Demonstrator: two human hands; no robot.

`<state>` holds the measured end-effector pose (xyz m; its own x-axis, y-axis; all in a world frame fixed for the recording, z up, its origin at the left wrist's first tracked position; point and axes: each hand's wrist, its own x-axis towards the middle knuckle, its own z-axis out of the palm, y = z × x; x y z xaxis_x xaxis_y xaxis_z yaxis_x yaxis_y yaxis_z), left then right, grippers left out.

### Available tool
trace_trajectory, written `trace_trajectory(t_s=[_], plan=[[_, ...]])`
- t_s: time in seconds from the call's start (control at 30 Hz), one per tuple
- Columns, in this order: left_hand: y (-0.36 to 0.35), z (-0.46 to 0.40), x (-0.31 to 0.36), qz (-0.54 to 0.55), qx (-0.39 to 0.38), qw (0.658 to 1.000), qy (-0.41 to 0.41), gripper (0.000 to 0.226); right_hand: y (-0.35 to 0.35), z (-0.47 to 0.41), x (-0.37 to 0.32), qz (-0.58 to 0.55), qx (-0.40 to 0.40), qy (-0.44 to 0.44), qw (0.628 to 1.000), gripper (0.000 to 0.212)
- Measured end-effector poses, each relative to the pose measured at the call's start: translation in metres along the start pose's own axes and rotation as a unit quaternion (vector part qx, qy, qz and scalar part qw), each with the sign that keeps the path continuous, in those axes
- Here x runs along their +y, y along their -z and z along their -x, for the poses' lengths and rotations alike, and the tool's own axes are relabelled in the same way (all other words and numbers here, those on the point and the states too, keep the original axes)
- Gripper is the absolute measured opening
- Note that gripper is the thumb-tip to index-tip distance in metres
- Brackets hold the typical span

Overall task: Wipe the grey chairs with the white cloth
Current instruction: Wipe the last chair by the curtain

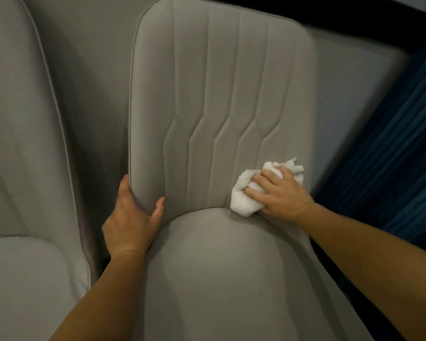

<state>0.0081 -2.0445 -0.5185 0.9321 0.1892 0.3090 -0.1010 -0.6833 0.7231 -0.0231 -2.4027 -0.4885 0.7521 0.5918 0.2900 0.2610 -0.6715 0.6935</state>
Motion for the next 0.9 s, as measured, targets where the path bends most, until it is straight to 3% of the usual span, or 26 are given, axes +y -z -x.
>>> trace_trajectory(t_s=[0.1,0.17,0.3,0.4,0.47,0.57,0.63,0.73,0.9], plan=[[-0.002,-0.001,-0.001,-0.003,0.006,1.0,-0.001,0.087,0.008,-0.019,0.052,0.042,0.048,0.023,0.998,0.034],[-0.002,-0.002,-0.001,-0.005,0.007,1.0,-0.001,0.086,0.029,-0.044,0.093,0.062,0.081,-0.009,0.995,0.034],[0.0,-0.001,0.0,-0.007,0.009,1.0,-0.001,0.085,0.066,-0.072,0.129,0.093,0.068,-0.076,0.99,0.044],[0.003,0.0,0.001,-0.003,0.012,1.0,-0.007,0.084,0.056,-0.055,0.085,0.019,0.05,-0.204,0.977,0.051],[0.002,0.001,0.0,-0.003,0.015,1.0,-0.014,0.086,0.043,-0.034,0.047,-0.031,0.005,-0.246,0.969,0.053],[-0.001,-0.002,-0.004,-0.004,0.015,1.0,-0.027,0.095,0.022,0.003,-0.005,-0.076,-0.039,-0.197,0.977,0.052],[-0.004,-0.003,-0.012,-0.023,0.036,0.993,-0.108,0.096,0.012,0.027,-0.038,-0.115,-0.054,-0.168,0.978,0.048],[-0.002,-0.006,-0.028,-0.142,0.025,0.959,-0.245,0.099,0.003,0.042,-0.065,-0.151,-0.084,-0.196,0.965,0.043],[0.024,-0.001,-0.042,-0.291,-0.025,0.915,-0.28,0.1,-0.001,0.037,-0.066,-0.157,-0.104,-0.236,0.953,0.045]])
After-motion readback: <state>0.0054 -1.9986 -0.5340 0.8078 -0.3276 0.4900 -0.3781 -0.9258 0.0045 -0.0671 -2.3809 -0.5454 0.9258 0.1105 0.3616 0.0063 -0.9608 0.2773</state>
